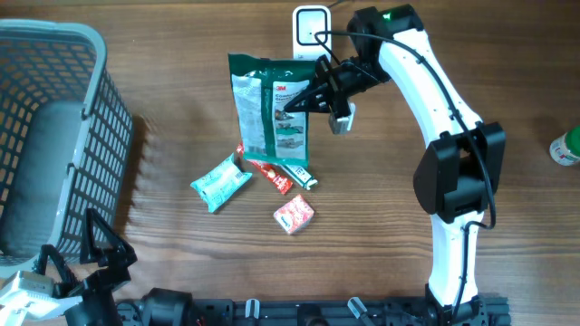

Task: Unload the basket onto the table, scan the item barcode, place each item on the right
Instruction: 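Lift the 3M package and hold it in front of the scanner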

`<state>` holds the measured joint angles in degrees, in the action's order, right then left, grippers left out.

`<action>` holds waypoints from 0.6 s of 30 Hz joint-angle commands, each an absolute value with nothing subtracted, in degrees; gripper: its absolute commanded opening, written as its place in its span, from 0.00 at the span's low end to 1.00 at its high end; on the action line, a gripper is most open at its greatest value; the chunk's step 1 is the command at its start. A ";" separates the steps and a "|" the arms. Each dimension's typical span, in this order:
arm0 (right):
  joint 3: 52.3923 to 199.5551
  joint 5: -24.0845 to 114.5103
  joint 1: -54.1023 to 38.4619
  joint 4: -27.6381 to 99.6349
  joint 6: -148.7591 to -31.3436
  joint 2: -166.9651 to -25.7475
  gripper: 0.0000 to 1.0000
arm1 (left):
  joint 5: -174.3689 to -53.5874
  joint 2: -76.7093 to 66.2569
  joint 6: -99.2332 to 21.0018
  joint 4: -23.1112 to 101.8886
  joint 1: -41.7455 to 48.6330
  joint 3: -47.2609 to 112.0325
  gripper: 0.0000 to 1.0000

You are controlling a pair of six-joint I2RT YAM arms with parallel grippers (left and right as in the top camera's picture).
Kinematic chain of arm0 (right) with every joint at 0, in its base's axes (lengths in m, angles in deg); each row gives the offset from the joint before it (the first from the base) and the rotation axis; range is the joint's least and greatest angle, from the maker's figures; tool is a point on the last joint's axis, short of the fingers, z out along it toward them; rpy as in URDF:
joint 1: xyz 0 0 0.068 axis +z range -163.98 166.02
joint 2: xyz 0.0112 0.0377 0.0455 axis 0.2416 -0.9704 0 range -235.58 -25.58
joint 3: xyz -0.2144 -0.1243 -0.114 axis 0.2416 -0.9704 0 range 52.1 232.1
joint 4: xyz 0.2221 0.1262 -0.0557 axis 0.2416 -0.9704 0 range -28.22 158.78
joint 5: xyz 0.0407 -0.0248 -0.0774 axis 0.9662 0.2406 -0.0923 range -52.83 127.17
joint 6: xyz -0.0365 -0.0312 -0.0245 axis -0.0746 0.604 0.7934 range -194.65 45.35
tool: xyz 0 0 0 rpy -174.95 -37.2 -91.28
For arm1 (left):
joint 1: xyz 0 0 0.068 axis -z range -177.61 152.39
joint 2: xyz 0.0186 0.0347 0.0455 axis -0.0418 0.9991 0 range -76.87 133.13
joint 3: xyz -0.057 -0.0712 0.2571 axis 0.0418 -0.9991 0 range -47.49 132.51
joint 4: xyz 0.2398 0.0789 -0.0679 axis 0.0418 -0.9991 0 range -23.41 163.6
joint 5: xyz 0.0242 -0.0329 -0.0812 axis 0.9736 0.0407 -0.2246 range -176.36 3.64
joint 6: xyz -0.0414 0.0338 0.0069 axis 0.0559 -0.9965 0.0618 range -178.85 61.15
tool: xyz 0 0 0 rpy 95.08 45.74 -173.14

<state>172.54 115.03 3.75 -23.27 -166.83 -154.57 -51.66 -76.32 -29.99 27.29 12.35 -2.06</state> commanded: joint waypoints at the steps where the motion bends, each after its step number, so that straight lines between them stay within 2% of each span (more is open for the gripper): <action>1: 172.45 127.30 4.17 -23.38 -132.24 -153.28 0.04 | -50.90 -76.40 -29.64 27.42 12.13 -1.97 1.00; 2: 172.45 128.21 4.19 -23.38 -122.62 -152.82 0.04 | -50.92 -76.40 -29.64 27.42 12.13 -1.97 1.00; 3: 172.45 123.67 4.19 -23.38 -119.71 -151.84 0.04 | -50.92 -76.40 -29.64 27.42 12.13 -1.97 1.00; 4: 172.45 118.79 4.19 -23.38 -119.67 -150.90 0.04 | -50.92 -76.40 -29.64 27.42 12.13 -1.97 1.00; 5: 172.45 105.00 4.21 -23.38 -119.21 -147.23 0.04 | -50.92 -76.38 -29.64 27.42 12.13 -1.97 1.00; 11: 172.45 71.45 4.52 -19.97 -122.27 -129.85 0.04 | -50.92 -76.38 -29.64 27.42 12.13 -1.97 1.00; 14: 172.45 64.55 4.52 -17.39 -119.34 -127.78 0.04 | -50.92 -76.38 -29.64 27.44 12.13 -1.97 1.00; 17: 172.43 65.00 4.58 -10.07 -113.63 -129.11 0.04 | -50.92 -76.40 -29.64 27.42 12.13 -1.97 1.00; 18: 172.43 66.25 4.58 -4.21 -110.23 -130.27 0.05 | -50.92 -76.38 -29.64 27.42 12.13 -1.97 1.00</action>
